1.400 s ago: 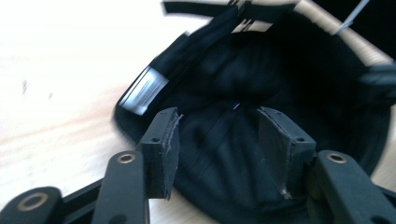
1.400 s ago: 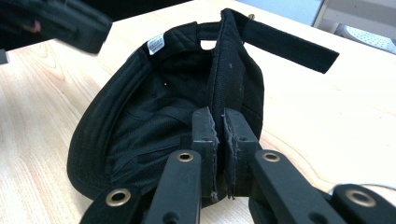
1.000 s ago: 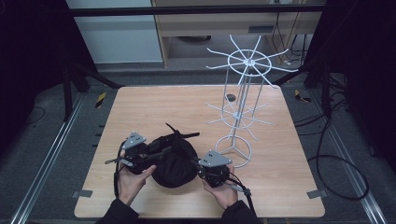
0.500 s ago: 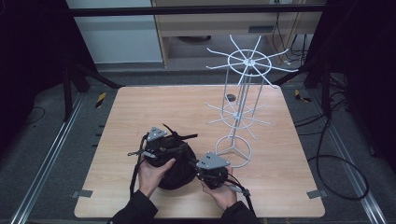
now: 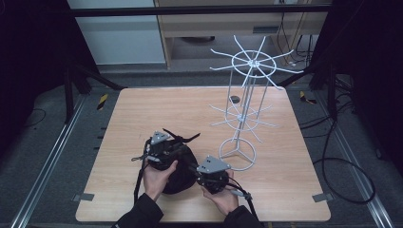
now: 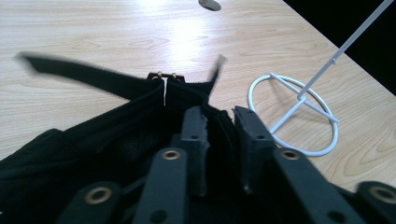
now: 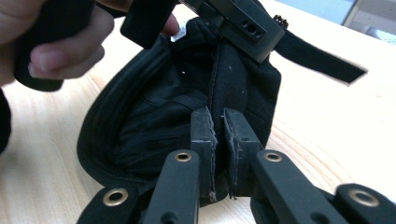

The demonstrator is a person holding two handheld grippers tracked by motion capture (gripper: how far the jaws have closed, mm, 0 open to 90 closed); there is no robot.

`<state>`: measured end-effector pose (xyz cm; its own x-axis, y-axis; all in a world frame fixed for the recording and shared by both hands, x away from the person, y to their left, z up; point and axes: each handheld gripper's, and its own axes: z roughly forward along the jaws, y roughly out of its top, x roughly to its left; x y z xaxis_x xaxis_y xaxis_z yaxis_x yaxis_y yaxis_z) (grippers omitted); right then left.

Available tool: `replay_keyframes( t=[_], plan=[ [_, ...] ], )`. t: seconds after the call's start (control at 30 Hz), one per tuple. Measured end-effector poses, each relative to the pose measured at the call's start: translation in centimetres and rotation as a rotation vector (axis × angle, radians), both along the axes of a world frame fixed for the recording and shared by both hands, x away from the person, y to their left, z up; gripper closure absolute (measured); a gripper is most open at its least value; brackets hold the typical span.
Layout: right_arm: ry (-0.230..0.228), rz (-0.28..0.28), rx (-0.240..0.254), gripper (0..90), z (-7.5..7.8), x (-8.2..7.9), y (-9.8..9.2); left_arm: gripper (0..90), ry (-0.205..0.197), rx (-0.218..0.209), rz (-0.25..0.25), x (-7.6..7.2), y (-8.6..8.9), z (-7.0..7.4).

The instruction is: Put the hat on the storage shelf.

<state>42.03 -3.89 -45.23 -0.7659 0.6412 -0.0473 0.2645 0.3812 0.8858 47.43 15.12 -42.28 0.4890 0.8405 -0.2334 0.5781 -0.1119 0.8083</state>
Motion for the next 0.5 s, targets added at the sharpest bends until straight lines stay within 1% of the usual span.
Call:
replay_keyframes(
  t=[0.03,0.13,0.17,0.2,0.27,0.3,0.33,0.37,0.43,0.5],
  plan=[
    [0.006,0.008,0.010,80.4,0.1,0.0,0.0,76.9,-0.003,0.002,-0.001,0.0,0.0,0.0],
    [0.022,0.042,0.050,70.9,0.6,-0.1,-0.2,79.1,-0.018,-0.017,-0.007,-0.2,0.2,0.2],
    [0.022,0.042,0.050,70.9,0.6,-0.1,-0.2,79.3,-0.018,-0.017,-0.007,-0.2,0.2,0.2],
    [0.024,0.067,0.088,64.8,1.3,-0.2,-0.7,79.5,-0.032,-0.030,-0.007,-0.4,0.6,0.6],
    [0.020,0.076,0.129,58.8,2.0,-0.4,-1.3,79.7,-0.048,-0.041,-0.005,-0.6,1.1,1.1],
    [0.015,0.079,0.147,58.4,2.3,-0.5,-1.6,79.7,-0.058,-0.048,-0.007,-0.7,1.3,1.4],
    [0.009,0.076,0.163,57.9,2.6,-0.6,-2.0,79.8,-0.069,-0.055,-0.009,-0.9,1.6,1.7],
    [-0.003,0.070,0.168,57.1,2.9,-0.7,-2.3,79.9,-0.081,-0.058,-0.012,-1.0,1.8,2.0],
    [-0.019,0.056,0.175,56.2,3.3,-0.8,-3.1,80.0,-0.112,-0.061,-0.018,-1.5,2.3,2.8],
    [-0.024,0.033,0.173,55.6,3.4,-0.7,-3.7,80.1,-0.140,-0.067,-0.024,-1.9,2.8,3.6]
  ],
)
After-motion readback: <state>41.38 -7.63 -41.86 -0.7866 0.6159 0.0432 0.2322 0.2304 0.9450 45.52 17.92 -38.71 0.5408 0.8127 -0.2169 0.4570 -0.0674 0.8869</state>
